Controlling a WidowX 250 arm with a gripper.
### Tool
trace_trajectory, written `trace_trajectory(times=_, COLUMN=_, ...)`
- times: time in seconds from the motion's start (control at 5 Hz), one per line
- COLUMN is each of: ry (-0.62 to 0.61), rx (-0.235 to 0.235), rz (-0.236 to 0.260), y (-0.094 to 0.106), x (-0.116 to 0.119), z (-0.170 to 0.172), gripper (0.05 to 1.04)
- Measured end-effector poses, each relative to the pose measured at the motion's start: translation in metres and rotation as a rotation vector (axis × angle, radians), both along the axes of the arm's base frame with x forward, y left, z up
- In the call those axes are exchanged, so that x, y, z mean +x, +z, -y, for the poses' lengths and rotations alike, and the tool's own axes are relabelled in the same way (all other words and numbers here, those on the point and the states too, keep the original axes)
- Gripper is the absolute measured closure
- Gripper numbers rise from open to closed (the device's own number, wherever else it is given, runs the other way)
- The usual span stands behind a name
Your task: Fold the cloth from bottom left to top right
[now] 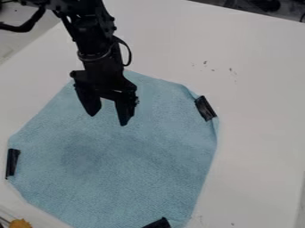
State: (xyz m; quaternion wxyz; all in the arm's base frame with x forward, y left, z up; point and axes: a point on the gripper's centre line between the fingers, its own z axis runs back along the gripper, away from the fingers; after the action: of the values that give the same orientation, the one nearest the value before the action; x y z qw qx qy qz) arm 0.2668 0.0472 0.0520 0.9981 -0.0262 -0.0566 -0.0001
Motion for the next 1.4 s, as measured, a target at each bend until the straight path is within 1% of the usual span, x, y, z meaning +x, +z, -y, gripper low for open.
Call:
trace_trajectory(times=0.2, ry=0.004, rx=-0.005, rz=-0.024, y=-0.006, x=-0.004, z=0.001, gripper=0.083)
trace_trajectory(times=0.4, ry=0.054, rx=0.026, rz=-0.013, y=-0.002, x=-0.021, z=-0.011, gripper=0.083)
trace_trajectory(times=0.6, ry=0.100, rx=0.080, rz=0.017, y=0.015, x=-0.036, z=-0.032, gripper=0.083)
trace_trajectory(times=0.8, ry=0.176, rx=0.107, rz=0.022, y=0.016, x=-0.057, z=-0.053, gripper=0.083)
trace_trajectory(times=1.0, ry=0.258, rx=0.105, rz=0.012, y=0.009, x=-0.082, z=-0.076, gripper=0.083)
trace_trajectory(times=1.2, ry=0.306, rx=0.108, rz=-0.009, y=0.001, x=-0.099, z=-0.092, gripper=0.083)
trace_trajectory(times=1.4, ry=0.339, rx=0.089, rz=-0.040, y=-0.013, x=-0.113, z=-0.099, gripper=0.083)
